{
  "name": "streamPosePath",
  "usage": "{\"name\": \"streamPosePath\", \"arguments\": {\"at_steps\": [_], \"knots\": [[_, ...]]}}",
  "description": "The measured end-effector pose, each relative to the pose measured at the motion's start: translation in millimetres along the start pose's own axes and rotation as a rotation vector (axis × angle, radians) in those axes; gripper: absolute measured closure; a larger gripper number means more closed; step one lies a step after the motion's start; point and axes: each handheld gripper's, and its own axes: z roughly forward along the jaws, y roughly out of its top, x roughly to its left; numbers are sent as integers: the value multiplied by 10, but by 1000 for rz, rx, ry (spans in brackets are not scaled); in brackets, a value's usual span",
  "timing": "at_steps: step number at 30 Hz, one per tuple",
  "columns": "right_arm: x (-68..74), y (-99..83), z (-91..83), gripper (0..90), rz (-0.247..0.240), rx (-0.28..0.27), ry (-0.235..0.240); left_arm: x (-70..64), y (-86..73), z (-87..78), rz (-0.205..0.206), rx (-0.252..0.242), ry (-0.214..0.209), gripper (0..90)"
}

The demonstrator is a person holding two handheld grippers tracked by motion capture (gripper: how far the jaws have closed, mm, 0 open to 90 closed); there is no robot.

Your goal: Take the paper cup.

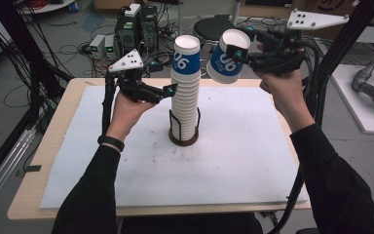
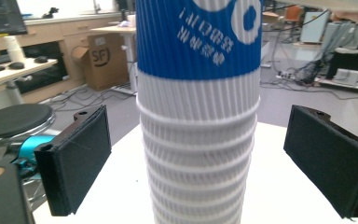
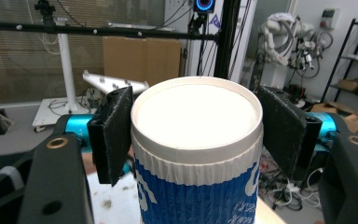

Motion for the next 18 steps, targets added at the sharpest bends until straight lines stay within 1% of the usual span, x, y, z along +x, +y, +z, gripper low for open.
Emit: {"name": "streamPosePath", "arguments": {"at_steps": [1, 2, 3, 5, 7, 8, 9, 13, 15, 16, 17, 18], "knots": [[4, -93, -13, 309, 10, 10, 2, -46, -15, -54, 14, 9, 7, 73], [6, -139, -16, 309, 12, 15, 0, -46, -15, -54, 14, 9, 7, 73], [6, -186, -20, 308, 14, 22, 1, -88, -30, -110, 24, 15, 9, 73], [14, -278, -30, 308, 23, 33, -2, -110, -40, -134, 24, 9, 8, 73], [24, -369, -45, 308, 23, 39, -4, -157, -75, -204, 29, 21, 4, 73], [34, -416, -52, 308, 30, 41, -4, -157, -75, -204, 29, 21, 4, 73], [40, -462, -59, 308, 32, 44, -2, -186, -102, -245, 32, 25, 8, 73], [73, -626, -79, 308, 44, 64, -2, -241, -156, -317, 31, 28, 20, 74], [97, -705, -89, 308, 48, 64, -3, -253, -168, -331, 33, 33, 19, 75], [97, -705, -89, 308, 48, 64, -3, -270, -183, -345, 38, 37, 26, 75], [117, -791, -100, 308, 51, 62, -8, -286, -202, -364, 42, 35, 25, 75], [117, -791, -100, 308, 51, 62, -8, -299, -224, -381, 37, 29, 18, 75]]}}
